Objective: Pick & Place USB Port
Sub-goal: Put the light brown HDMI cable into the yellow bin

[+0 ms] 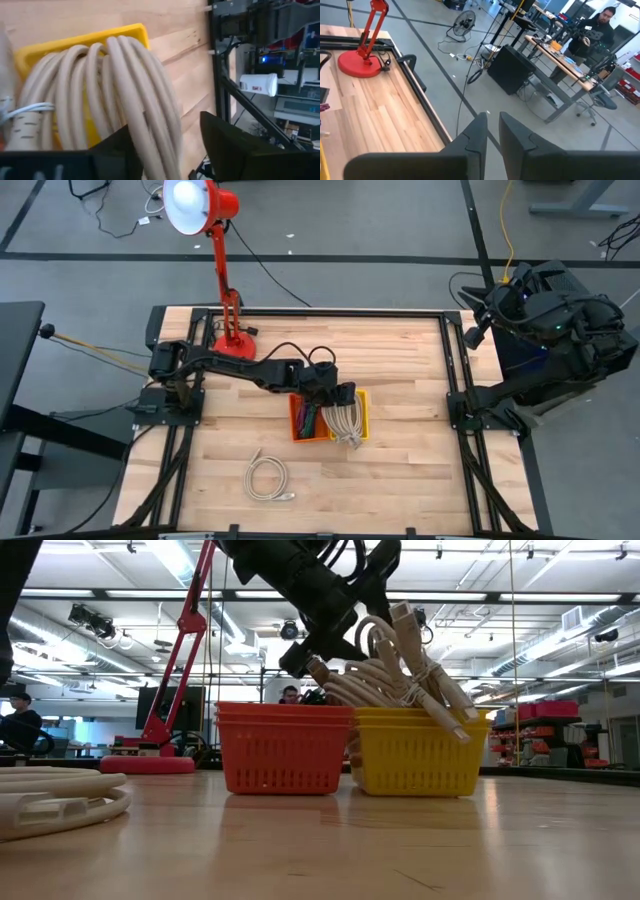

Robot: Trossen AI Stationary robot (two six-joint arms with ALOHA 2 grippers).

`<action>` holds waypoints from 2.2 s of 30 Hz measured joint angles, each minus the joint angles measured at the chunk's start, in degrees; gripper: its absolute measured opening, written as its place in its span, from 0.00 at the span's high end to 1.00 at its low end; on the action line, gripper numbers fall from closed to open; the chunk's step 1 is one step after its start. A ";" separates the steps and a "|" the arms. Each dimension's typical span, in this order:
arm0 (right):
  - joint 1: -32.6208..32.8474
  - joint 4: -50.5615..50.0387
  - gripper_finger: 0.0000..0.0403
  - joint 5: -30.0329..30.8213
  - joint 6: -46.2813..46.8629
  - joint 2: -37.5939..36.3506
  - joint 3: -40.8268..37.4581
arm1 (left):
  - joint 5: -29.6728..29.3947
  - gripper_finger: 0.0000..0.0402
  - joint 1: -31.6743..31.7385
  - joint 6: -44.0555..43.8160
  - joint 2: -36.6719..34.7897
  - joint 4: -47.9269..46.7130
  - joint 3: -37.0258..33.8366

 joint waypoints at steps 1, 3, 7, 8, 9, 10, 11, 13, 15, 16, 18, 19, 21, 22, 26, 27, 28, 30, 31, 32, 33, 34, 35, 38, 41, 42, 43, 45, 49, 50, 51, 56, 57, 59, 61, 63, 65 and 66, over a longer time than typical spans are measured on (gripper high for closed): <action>0.01 -0.25 0.88 0.00 0.01 0.00 0.00 | 0.28 0.52 0.15 -0.15 -0.01 -0.45 0.00; 0.02 -0.97 0.88 -0.01 0.02 0.00 0.00 | 1.27 0.48 0.53 -0.97 -0.13 -0.97 0.00; 0.02 -2.35 0.88 0.00 0.75 0.00 0.00 | 4.69 0.44 1.37 -1.06 -0.31 -1.75 0.00; 0.02 -2.58 0.88 0.00 1.21 0.00 0.00 | 5.56 0.44 1.65 -1.06 -0.31 -2.02 0.00; 0.02 -2.98 0.88 -0.02 1.60 0.00 0.00 | 6.26 0.44 1.95 -0.97 -0.31 -2.17 0.00; 0.01 -3.43 0.88 0.00 1.76 0.00 0.00 | 6.78 0.44 2.24 -0.95 -0.31 -2.29 0.00; 0.00 -3.75 0.88 -0.02 1.87 0.00 0.00 | 7.27 0.44 2.56 -0.95 -0.31 -2.35 0.00; 0.02 -4.46 0.88 -0.02 2.41 0.00 0.00 | 8.47 0.45 3.37 -0.89 -0.72 -2.75 0.00; 0.02 -5.51 0.88 -0.02 3.23 0.00 0.00 | 8.95 0.45 4.32 0.07 -2.08 -3.47 -0.02; 0.00 -5.87 0.88 0.01 3.52 0.00 0.00 | 8.59 0.45 4.74 0.56 -3.21 -4.60 -0.02; 0.00 -6.40 0.88 0.02 3.78 0.00 0.00 | 7.25 0.45 5.50 1.74 -5.63 -8.30 0.00; 0.00 -6.40 0.88 0.00 3.90 0.00 0.00 | 6.24 0.45 5.85 2.22 -6.94 -10.75 0.00; 0.02 -6.43 0.88 0.02 4.02 -0.05 0.00 | 4.12 0.45 6.32 3.42 -9.40 -15.10 0.00; 0.02 -6.57 0.88 0.00 4.03 -0.10 0.00 | 3.18 0.45 6.46 3.77 -10.70 -17.92 0.00; 0.00 -6.73 0.88 -4.32 6.49 -0.15 -0.09 | 0.12 0.45 6.81 6.01 -16.06 -27.12 0.00; 0.00 -6.71 0.88 -7.06 7.73 -0.17 -0.38 | -0.62 0.45 6.90 6.73 -17.36 -29.20 0.00; 0.00 -6.62 0.88 -10.88 9.13 -0.24 -1.00 | -1.72 0.45 6.94 7.36 -18.71 -30.91 0.00; 0.02 -5.65 0.88 -17.83 11.39 -0.31 -3.86 | -4.26 0.45 6.91 8.79 -21.84 -33.66 0.00; 0.03 -4.51 0.88 -20.46 12.00 -0.41 -6.16 | -5.93 0.45 6.74 9.71 -23.23 -33.85 0.00; 0.04 -2.86 0.88 -22.31 12.24 -0.43 -8.77 | -7.54 0.45 6.48 10.76 -24.80 -34.01 0.02; 0.07 -0.57 0.88 -24.02 12.10 -0.39 -12.03 | -9.46 0.45 6.23 11.65 -26.01 -34.95 0.02; 0.07 2.44 0.88 -25.69 12.08 -0.22 -15.51 | -11.55 0.45 5.81 12.87 -27.18 -35.09 0.02; 0.07 6.28 0.88 -27.85 12.15 -0.01 -18.83 | -13.29 0.45 5.41 13.91 -28.33 -35.39 0.02; 0.14 21.56 0.88 -38.07 13.53 0.52 -29.23 | -17.49 0.45 4.49 15.69 -30.91 -39.47 0.02; 0.07 41.06 0.88 -46.63 15.80 1.53 -36.15 | -19.85 0.45 3.87 17.11 -32.63 -44.42 0.02; 0.07 46.30 0.88 -48.63 16.80 2.22 -37.77 | -20.47 0.45 3.64 17.38 -32.91 -45.63 0.02; 0.07 50.15 0.88 -49.58 17.36 3.37 -38.92 | -20.73 0.45 3.48 17.67 -33.17 -46.62 0.02; 0.55 57.24 0.88 -50.72 18.57 5.77 -40.01 | -19.70 0.45 3.09 19.80 -33.64 -47.87 0.02; 1.44 61.04 0.88 -50.43 22.66 10.22 -40.65 | -13.50 0.45 0.18 24.22 -33.65 -50.60 0.10; 1.67 61.28 0.88 -49.86 23.87 11.29 -40.78 | -11.97 0.45 -1.04 24.65 -33.28 -52.83 0.06; 1.91 62.16 0.88 -48.80 25.09 12.32 -40.83 | -11.05 0.45 -2.36 25.00 -32.88 -55.10 -0.11; 2.88 69.23 0.88 -43.31 29.12 14.27 -40.83 | -7.49 0.45 -11.10 24.63 -32.92 -57.85 -8.40; 2.89 71.07 0.88 -42.55 29.26 14.24 -40.83 | -6.40 0.45 -13.10 24.31 -33.00 -57.32 -10.87; 2.91 75.11 0.88 -41.31 29.34 13.75 -40.79 | -4.69 0.45 -17.38 24.69 -33.23 -53.62 -15.46; 2.89 78.62 0.88 -39.72 29.25 13.00 -40.76 | -2.31 0.45 -21.31 25.06 -33.24 -45.96 -20.09; 2.89 80.45 0.88 -38.73 29.24 12.08 -40.68 | -0.07 0.45 -24.60 25.11 -33.16 -38.54 -24.25; 2.86 80.92 0.88 -38.14 29.23 11.32 -40.68 | 1.00 0.45 -27.14 23.89 -33.16 -33.09 -27.08; 2.87 80.85 0.88 -38.14 29.22 10.95 -40.68 | 0.99 0.45 -28.26 22.92 -33.17 -32.12 -28.28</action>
